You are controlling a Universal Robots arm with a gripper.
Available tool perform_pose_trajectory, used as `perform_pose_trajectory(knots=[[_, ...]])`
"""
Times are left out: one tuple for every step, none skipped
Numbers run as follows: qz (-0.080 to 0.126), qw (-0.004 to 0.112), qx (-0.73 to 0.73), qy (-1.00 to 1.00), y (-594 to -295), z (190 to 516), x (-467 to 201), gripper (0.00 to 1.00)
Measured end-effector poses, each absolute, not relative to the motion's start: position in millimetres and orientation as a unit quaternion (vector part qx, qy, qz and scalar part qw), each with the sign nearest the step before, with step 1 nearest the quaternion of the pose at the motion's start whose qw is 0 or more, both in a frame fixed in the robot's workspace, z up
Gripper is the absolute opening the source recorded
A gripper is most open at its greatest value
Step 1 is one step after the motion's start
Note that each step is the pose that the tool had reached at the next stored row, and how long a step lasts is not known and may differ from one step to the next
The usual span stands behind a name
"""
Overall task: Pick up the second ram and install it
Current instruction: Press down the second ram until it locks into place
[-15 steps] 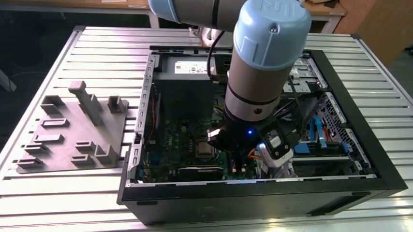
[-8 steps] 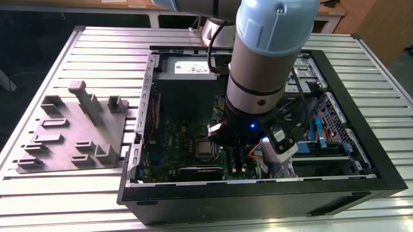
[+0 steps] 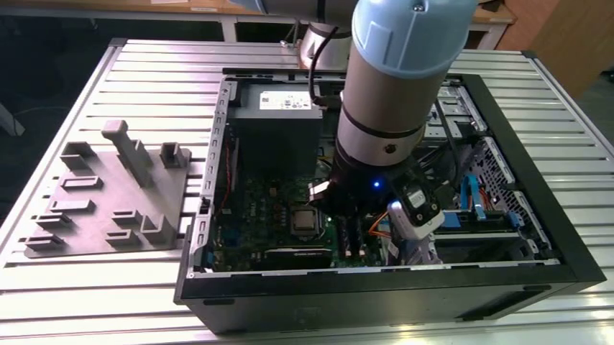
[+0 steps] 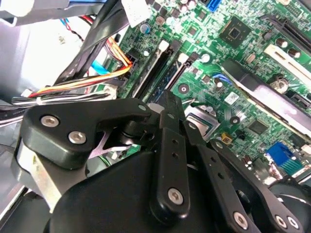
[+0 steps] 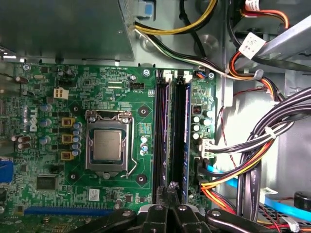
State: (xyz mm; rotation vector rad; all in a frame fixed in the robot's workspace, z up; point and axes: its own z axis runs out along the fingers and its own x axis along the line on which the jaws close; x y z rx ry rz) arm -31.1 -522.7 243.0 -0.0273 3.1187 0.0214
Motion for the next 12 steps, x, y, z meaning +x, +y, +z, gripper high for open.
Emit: perform_pose_trajectory(knots=[[0.007,0.011,-0.009,1.0,-521,243,-31,0.1],[0.007,0.011,-0.009,1.0,-519,243,-31,0.1],[0.007,0.011,-0.009,1.0,-516,243,-31,0.1],[0.007,0.011,-0.009,1.0,-514,243,-31,0.1],[0.007,0.011,-0.009,1.0,-511,243,-31,0.1],[0.007,0.011,-0.009,1.0,-508,243,-31,0.1],[0.007,0.011,-0.009,1.0,-504,243,-31,0.1],[0.007,0.011,-0.009,1.0,-501,243,-31,0.1],[0.007,0.011,-0.009,1.0,-498,243,-31,0.1],[0.007,0.011,-0.008,1.0,-495,243,-31,0.1],[0.007,0.011,-0.008,1.0,-493,243,-31,0.1],[0.007,0.011,-0.008,1.0,-491,243,-31,0.1]])
